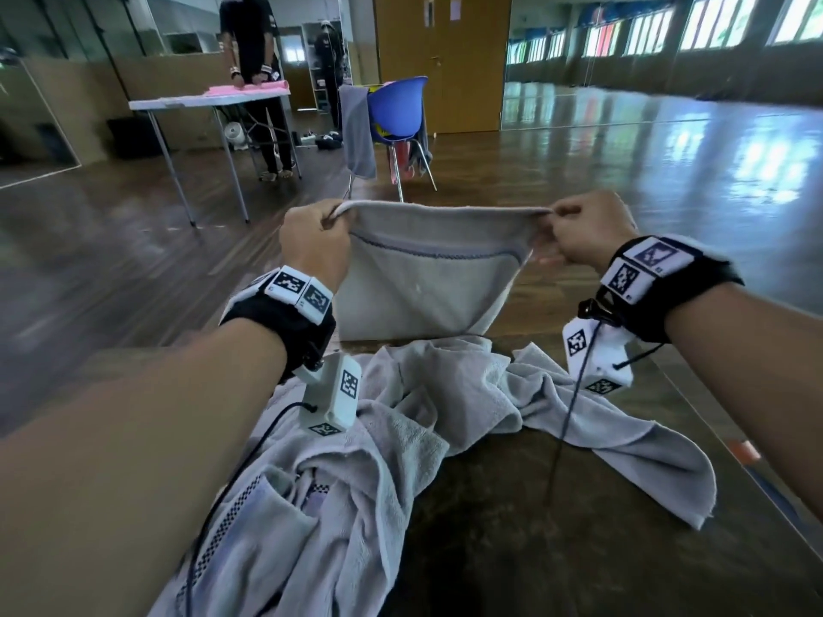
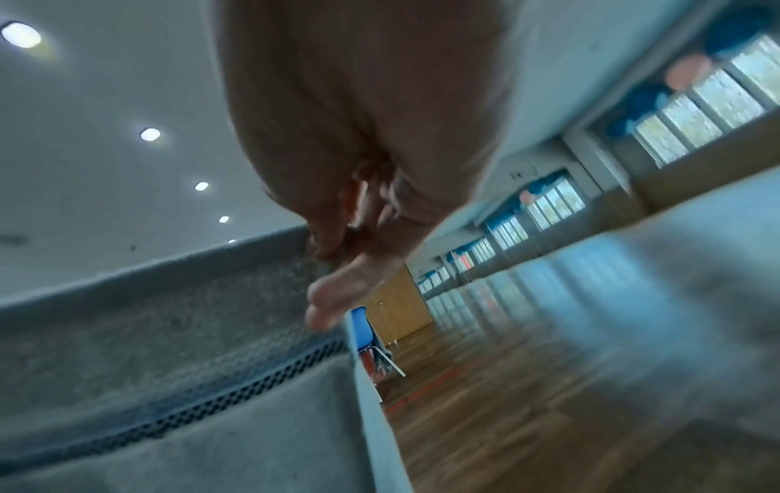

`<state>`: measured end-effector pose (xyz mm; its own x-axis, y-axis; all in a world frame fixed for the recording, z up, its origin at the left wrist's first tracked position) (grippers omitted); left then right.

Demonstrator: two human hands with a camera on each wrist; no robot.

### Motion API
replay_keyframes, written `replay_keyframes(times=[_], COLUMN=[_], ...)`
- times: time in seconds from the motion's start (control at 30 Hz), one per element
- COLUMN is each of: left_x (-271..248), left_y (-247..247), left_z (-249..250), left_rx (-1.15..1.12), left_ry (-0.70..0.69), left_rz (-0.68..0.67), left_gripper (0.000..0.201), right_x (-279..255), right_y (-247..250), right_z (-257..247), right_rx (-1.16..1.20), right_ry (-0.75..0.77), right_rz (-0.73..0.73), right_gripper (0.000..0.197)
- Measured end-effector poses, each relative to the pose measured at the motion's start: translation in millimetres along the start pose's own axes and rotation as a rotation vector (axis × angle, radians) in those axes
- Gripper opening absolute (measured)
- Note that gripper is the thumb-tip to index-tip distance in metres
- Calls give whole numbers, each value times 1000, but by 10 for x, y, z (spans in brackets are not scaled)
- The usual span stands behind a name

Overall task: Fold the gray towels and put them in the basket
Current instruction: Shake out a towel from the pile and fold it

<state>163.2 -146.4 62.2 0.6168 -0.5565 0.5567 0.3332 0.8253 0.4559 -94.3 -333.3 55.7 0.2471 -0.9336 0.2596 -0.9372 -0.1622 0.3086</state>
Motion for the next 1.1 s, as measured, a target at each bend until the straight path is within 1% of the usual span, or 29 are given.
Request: replay_keyframes(times=[0.03, 0.1, 0.17, 0.2, 0.27, 0.3, 0.33, 0.37, 0.4, 0.47, 0.5, 0.53, 0.57, 0.63, 0.67, 0.7, 0.77, 0.83, 0.9, 1.03, 1.1], left_x=[11, 10, 38, 53, 83, 90, 77, 50, 14, -72, -116, -160, -206, -331, -402, -469, -590, -695, -816, -1054, -1148], left_y=[4, 19, 50, 71, 104, 100, 90, 76, 68, 88, 106, 114, 112, 109, 126, 152, 234, 352, 490, 792, 960], left_z=[-9, -23, -28, -38, -63, -85, -114, -151, -182, -217, -226, -234, -246, -298, -318, -324, -275, -185, -82, 130, 247], left_rx=[-10, -21, -52, -62, -36, 4, 64, 119, 146, 123, 117, 136, 181, 326, 384, 410, 375, 321, 313, 357, 360], left_ry=[5, 5, 0, 10, 35, 48, 61, 70, 73, 63, 50, 40, 37, 55, 58, 52, 27, -19, -55, -116, -121], left_rz=[-3, -31, -4, 19, 31, -9, -76, -139, -167, -122, -88, -89, -137, -294, -343, -362, -328, -224, -169, -201, -189], left_gripper=[24, 30, 33, 32, 27, 24, 23, 23, 23, 23, 23, 23, 25, 27, 27, 26, 24, 20, 18, 16, 16], right_x=[22, 60, 81, 83, 66, 59, 45, 35, 17, -44, -86, -125, -174, -308, -384, -471, -643, -803, -968, -1307, -1453], right_y=[-23, -70, -86, -90, -124, -136, -137, -123, -105, -88, -80, -63, -41, 24, 61, 99, 164, 237, 327, 551, 671], right_z=[-21, -75, -128, -136, -98, -47, 5, 50, 81, 127, 150, 186, 229, 321, 361, 396, 424, 385, 308, 103, 3], right_rx=[112, 309, 396, 407, 346, 286, 229, 195, 193, 238, 228, 162, 47, -199, -269, -281, -204, -146, -147, -164, -141], right_ry=[14, 43, 123, 159, 155, 121, 92, 73, 63, 63, 73, 81, 91, 118, 125, 121, 117, 163, 220, 267, 255], right_rz=[52, 115, 138, 114, 2, -51, -70, -49, -10, 30, 31, 21, -6, -84, -115, -142, -168, -160, -151, -164, -169], right_gripper=[29, 23, 20, 22, 19, 17, 16, 16, 16, 14, 10, 6, 3, 7, 6, 5, 6, 5, 6, 19, 19])
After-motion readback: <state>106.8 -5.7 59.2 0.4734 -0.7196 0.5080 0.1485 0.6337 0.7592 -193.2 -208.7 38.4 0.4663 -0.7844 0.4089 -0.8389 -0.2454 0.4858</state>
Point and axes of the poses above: each hand's wrist, its own x-axis towards the middle knuckle, its own y-axis out of the back of the hand, z = x × y, the point moved 3 cm from there along x, towards the middle knuckle, and after that the axes turned 8 degrees about x, right-handed, at the moved point
